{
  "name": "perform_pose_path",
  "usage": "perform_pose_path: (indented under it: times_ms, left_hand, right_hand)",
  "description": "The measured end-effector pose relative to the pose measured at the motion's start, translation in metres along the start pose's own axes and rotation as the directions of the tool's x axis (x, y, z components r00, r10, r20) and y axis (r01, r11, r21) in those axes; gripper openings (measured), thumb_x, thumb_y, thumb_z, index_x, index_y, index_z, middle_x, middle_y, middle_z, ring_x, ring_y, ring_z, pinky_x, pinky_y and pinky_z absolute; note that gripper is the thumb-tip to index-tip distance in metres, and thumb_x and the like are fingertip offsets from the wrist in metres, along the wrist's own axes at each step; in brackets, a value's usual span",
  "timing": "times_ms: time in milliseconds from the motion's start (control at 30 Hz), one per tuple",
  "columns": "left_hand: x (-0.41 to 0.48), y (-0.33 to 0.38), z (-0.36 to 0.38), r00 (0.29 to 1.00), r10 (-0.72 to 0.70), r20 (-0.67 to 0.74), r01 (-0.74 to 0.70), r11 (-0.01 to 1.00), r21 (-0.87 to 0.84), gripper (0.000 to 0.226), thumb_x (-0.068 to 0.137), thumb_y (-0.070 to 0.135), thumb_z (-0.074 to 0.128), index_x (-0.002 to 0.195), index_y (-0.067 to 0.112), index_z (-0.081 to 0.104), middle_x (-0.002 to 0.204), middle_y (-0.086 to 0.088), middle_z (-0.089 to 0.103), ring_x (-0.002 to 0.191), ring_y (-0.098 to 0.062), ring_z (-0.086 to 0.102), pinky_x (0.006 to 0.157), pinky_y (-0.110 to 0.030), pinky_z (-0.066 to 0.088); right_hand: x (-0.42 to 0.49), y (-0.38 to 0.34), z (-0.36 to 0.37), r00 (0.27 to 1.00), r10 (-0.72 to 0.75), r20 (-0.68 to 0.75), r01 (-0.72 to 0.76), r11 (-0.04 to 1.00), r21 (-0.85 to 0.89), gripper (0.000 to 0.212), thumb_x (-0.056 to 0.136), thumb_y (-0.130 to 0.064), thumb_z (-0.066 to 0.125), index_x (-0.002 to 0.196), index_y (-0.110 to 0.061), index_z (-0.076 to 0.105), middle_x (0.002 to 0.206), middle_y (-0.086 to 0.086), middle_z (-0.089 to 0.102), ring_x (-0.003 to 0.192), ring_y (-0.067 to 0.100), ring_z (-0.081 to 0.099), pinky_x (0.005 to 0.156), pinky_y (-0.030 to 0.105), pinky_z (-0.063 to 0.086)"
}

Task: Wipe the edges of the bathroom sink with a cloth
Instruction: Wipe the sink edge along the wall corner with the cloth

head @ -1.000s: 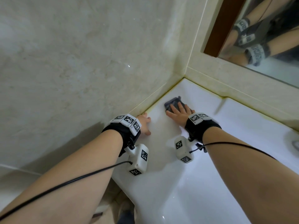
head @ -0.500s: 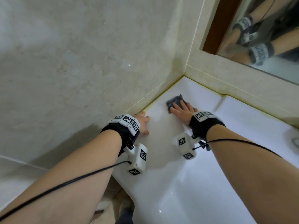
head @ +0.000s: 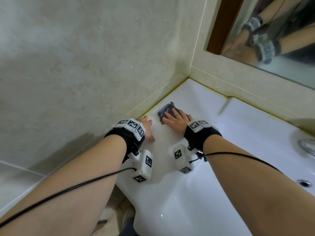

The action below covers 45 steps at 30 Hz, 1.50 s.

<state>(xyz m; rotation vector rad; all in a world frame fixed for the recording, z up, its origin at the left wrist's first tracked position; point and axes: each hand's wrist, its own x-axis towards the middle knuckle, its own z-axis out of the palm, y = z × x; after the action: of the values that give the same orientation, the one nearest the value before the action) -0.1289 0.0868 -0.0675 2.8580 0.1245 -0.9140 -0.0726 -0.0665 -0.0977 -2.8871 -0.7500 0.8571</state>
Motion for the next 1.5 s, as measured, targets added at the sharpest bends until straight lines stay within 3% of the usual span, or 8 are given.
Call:
perform_pose_path:
  times_ms: [267, 633, 767, 900, 1100, 1267, 1400, 1500]
  left_hand:
    - [-0.002, -0.001, 0.007, 1.000, 0.009, -0.022, -0.008, 0.998, 0.059, 0.089, 0.086, 0.039, 0.060, 0.152, 0.012, 0.008, 0.160, -0.007, -0.007, 0.147, -0.024, 0.008, 0.118, -0.039, 0.021]
    - [-0.004, -0.006, 0.006, 0.999, 0.046, -0.011, -0.045, 0.997, 0.064, 0.089, 0.086, 0.042, 0.060, 0.152, 0.011, 0.007, 0.160, -0.008, -0.007, 0.148, -0.026, 0.005, 0.119, -0.041, 0.019]
    - [-0.004, -0.011, 0.007, 0.997, 0.073, -0.001, -0.073, 0.996, 0.058, 0.087, 0.086, 0.041, 0.060, 0.151, 0.011, 0.009, 0.160, -0.009, -0.006, 0.148, -0.025, 0.006, 0.118, -0.041, 0.019]
    - [-0.002, -0.012, 0.008, 0.996, 0.085, 0.000, -0.085, 0.994, 0.076, 0.088, 0.085, 0.042, 0.060, 0.151, 0.011, 0.011, 0.159, -0.010, -0.003, 0.147, -0.026, 0.008, 0.118, -0.042, 0.021]
    - [-0.001, -0.013, 0.006, 0.997, 0.080, 0.017, -0.081, 0.994, 0.076, 0.090, 0.086, 0.044, 0.059, 0.152, 0.014, 0.006, 0.160, -0.008, -0.008, 0.148, -0.026, 0.005, 0.119, -0.042, 0.017]
    - [-0.006, -0.016, 0.005, 0.995, 0.097, 0.016, -0.097, 0.994, 0.040, 0.087, 0.087, 0.040, 0.060, 0.152, 0.013, 0.007, 0.160, -0.007, -0.008, 0.148, -0.022, 0.003, 0.120, -0.039, 0.015]
    - [-0.008, -0.019, 0.006, 0.994, 0.109, 0.027, -0.110, 0.994, 0.003, 0.084, 0.089, 0.036, 0.058, 0.152, 0.014, 0.008, 0.160, -0.004, -0.008, 0.148, -0.021, 0.002, 0.120, -0.038, 0.015]
    - [-0.008, -0.021, 0.006, 0.993, 0.116, 0.030, -0.116, 0.993, -0.011, 0.083, 0.090, 0.035, 0.058, 0.152, 0.014, 0.007, 0.160, -0.004, -0.008, 0.148, -0.020, 0.001, 0.120, -0.037, 0.014]
  right_hand:
    - [-0.019, 0.032, 0.003, 0.973, 0.225, -0.047, -0.210, 0.954, 0.213, 0.064, 0.089, -0.063, 0.021, 0.145, -0.040, -0.001, 0.156, -0.006, -0.017, 0.143, 0.020, -0.017, 0.114, 0.041, -0.011]
    - [-0.024, -0.002, 0.012, 0.994, 0.112, 0.000, -0.111, 0.987, 0.116, 0.061, 0.090, -0.059, 0.022, 0.145, -0.041, 0.004, 0.156, -0.005, -0.019, 0.143, 0.023, -0.019, 0.114, 0.045, -0.009]
    - [-0.036, 0.023, 0.012, 0.976, 0.218, -0.022, -0.214, 0.969, 0.126, 0.060, 0.092, -0.055, 0.029, 0.144, -0.043, 0.002, 0.156, -0.004, -0.018, 0.143, 0.024, -0.017, 0.114, 0.043, -0.008]
    - [-0.034, 0.020, 0.016, 0.945, 0.326, -0.026, -0.312, 0.921, 0.232, 0.070, 0.086, -0.067, 0.024, 0.144, -0.041, -0.004, 0.156, -0.006, -0.017, 0.143, 0.020, -0.016, 0.114, 0.041, -0.009]
    - [-0.018, -0.015, 0.026, 0.966, 0.256, -0.030, -0.246, 0.950, 0.195, 0.071, 0.082, -0.072, 0.022, 0.144, -0.044, -0.003, 0.156, -0.009, -0.016, 0.143, 0.018, -0.017, 0.114, 0.042, -0.010]
    - [-0.017, 0.010, 0.027, 0.984, 0.177, -0.022, -0.173, 0.977, 0.124, 0.060, 0.087, -0.063, 0.028, 0.140, -0.050, 0.005, 0.155, -0.006, -0.020, 0.143, 0.024, -0.018, 0.113, 0.044, -0.008]
    - [-0.026, 0.040, 0.028, 0.963, 0.268, -0.039, -0.264, 0.961, 0.085, 0.060, 0.091, -0.049, 0.042, 0.137, -0.054, 0.004, 0.155, -0.009, -0.020, 0.142, 0.026, -0.018, 0.114, 0.048, -0.006]
    - [-0.028, 0.034, 0.025, 0.931, 0.364, -0.031, -0.350, 0.912, 0.213, 0.071, 0.085, -0.066, 0.030, 0.143, -0.045, -0.003, 0.155, -0.007, -0.019, 0.143, 0.023, -0.016, 0.114, 0.046, -0.008]
